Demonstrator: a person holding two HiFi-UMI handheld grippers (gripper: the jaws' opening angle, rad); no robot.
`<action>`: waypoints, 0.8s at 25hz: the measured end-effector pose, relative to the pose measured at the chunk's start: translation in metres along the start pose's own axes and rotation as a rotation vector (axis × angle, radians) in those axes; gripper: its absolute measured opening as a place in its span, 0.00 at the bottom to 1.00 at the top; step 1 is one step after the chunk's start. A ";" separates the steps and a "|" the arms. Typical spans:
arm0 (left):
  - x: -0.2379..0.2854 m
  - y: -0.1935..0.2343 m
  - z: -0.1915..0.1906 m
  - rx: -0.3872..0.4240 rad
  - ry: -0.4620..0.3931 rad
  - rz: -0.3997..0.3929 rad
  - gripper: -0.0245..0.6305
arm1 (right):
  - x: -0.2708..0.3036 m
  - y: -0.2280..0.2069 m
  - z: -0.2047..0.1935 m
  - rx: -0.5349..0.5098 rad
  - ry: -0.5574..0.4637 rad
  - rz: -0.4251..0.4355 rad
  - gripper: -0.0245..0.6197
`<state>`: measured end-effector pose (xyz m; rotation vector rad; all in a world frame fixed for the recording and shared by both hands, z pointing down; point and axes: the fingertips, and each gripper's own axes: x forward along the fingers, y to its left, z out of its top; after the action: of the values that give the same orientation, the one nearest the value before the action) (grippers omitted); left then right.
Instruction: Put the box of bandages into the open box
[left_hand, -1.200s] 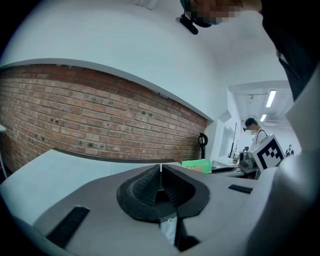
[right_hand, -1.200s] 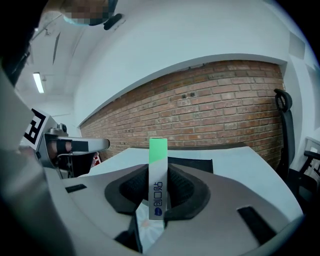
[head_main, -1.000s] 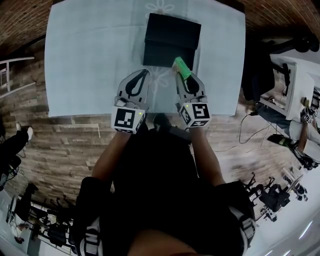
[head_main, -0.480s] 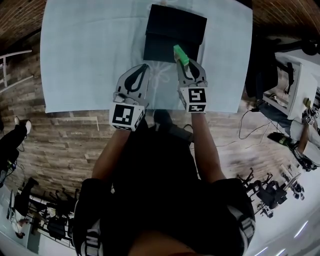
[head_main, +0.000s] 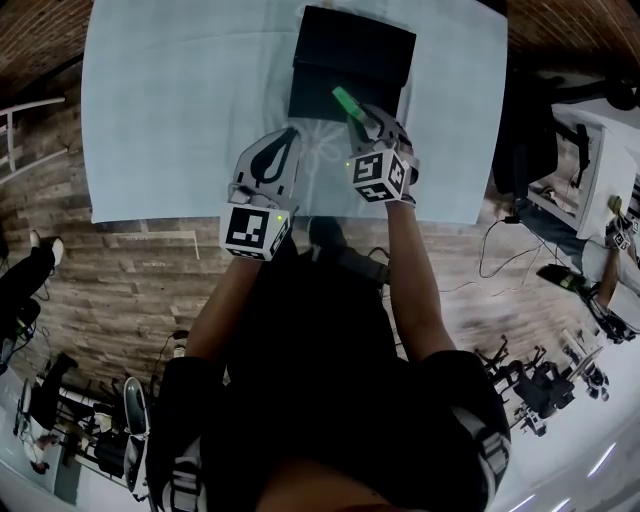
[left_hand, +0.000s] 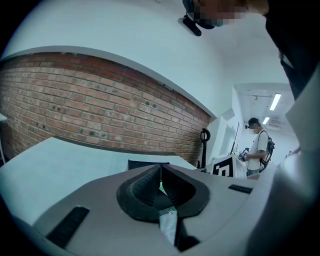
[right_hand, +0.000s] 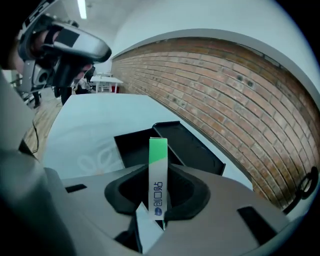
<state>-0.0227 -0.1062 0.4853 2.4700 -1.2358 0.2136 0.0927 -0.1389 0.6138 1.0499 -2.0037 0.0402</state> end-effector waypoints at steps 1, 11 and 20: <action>-0.001 0.000 -0.001 0.002 0.003 0.001 0.10 | 0.003 0.003 -0.002 -0.024 0.013 0.011 0.20; -0.009 0.005 -0.010 0.021 0.021 0.011 0.10 | 0.025 0.016 -0.014 -0.132 0.095 0.073 0.20; -0.006 0.002 -0.005 0.046 0.013 -0.014 0.10 | 0.036 0.018 -0.015 -0.149 0.112 0.113 0.20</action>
<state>-0.0278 -0.1006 0.4881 2.5120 -1.2212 0.2565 0.0802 -0.1447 0.6547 0.8218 -1.9311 0.0088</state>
